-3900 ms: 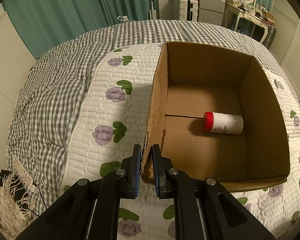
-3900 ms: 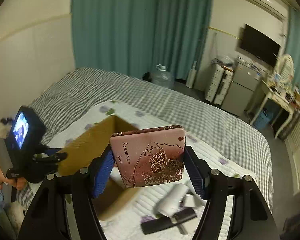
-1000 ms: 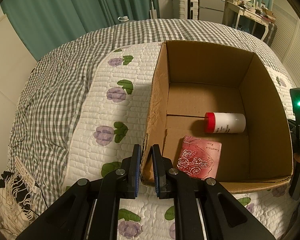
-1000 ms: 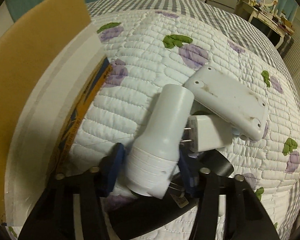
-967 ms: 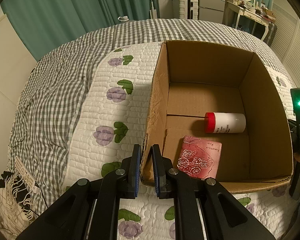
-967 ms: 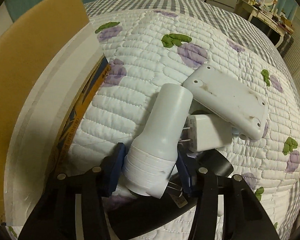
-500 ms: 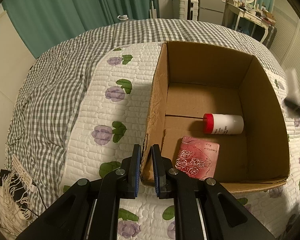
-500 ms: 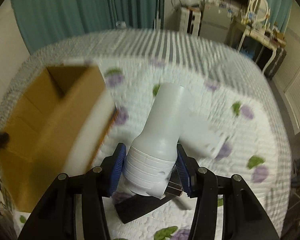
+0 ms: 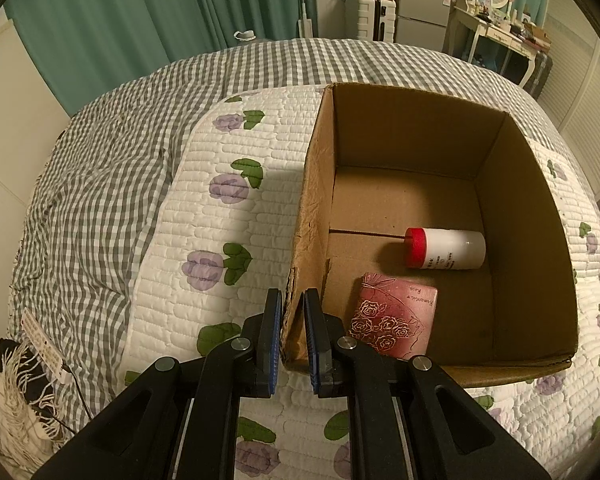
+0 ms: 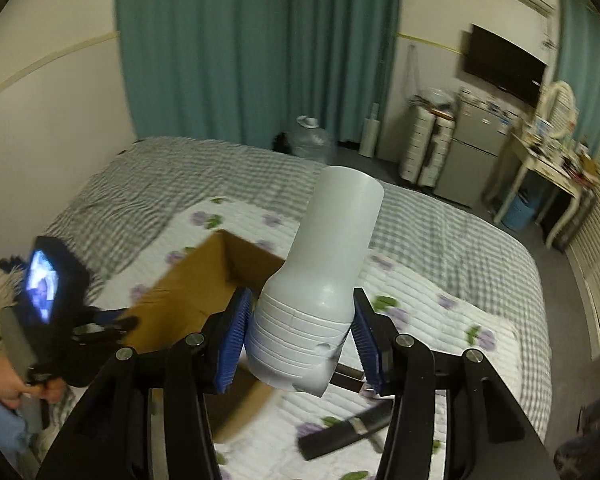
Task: Organize rigid objects
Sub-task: 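Carry the white bottle into the box and open the right tool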
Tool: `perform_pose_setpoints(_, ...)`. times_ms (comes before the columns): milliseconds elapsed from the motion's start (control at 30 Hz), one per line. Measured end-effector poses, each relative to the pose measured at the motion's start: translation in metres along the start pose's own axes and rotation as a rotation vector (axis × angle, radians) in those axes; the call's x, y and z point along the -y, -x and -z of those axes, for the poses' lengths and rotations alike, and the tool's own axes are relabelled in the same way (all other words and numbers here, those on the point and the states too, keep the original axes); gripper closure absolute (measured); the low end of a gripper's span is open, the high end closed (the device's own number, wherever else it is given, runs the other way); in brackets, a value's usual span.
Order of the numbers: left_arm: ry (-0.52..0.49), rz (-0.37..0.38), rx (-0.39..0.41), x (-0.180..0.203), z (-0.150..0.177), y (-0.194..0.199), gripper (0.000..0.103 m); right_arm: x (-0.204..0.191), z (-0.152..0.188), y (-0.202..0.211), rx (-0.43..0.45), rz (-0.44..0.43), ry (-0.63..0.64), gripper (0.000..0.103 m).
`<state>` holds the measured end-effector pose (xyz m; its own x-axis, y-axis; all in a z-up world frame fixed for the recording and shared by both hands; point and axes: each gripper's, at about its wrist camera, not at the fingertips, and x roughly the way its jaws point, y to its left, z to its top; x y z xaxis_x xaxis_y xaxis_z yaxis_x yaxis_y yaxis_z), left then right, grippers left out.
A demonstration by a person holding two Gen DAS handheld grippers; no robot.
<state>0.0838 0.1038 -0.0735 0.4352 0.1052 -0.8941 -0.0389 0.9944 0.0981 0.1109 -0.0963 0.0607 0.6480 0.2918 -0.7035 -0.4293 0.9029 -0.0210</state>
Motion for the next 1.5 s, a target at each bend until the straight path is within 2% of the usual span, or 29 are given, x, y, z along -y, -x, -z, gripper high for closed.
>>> perform_pose_setpoints(233,0.002,0.004,0.000,0.001,0.000,0.000,0.092,-0.060,0.014,-0.050,-0.086,-0.079,0.072,0.054)
perform_pose_setpoints(367,0.002,0.006,0.000,0.001,0.000,0.001,0.092,-0.075,0.036,-0.080,-0.153,-0.094,0.091,0.054)
perform_pose_setpoints(600,-0.002,0.002,0.001,0.001,-0.001,0.001,0.092,-0.083,0.062,-0.114,-0.232,-0.082,0.116,0.054)
perform_pose_setpoints(900,-0.004,-0.001,0.001,0.002,-0.001,0.000,0.092,-0.082,0.072,-0.117,-0.234,-0.063,0.126,0.053)
perform_pose_setpoints(967,-0.004,-0.001,0.001,0.002,-0.001,0.001,0.092,-0.083,0.070,-0.114,-0.222,-0.041,0.137,0.039)
perform_pose_setpoints(1000,-0.005,-0.001,0.001,0.002,-0.001,0.001,0.092,-0.082,0.069,-0.109,-0.205,-0.032,0.140,0.028)
perform_pose_setpoints(1033,-0.003,0.004,0.000,0.002,-0.001,0.000,0.092,-0.079,0.068,-0.104,-0.185,-0.031,0.140,0.026)
perform_pose_setpoints(1233,-0.007,-0.002,0.002,0.002,-0.002,0.002,0.092,-0.052,0.053,-0.075,-0.113,0.001,0.087,0.021)
perform_pose_setpoints(1500,-0.010,-0.003,0.001,0.003,-0.002,0.003,0.092,0.030,0.055,-0.045,-0.091,0.125,-0.028,0.020)
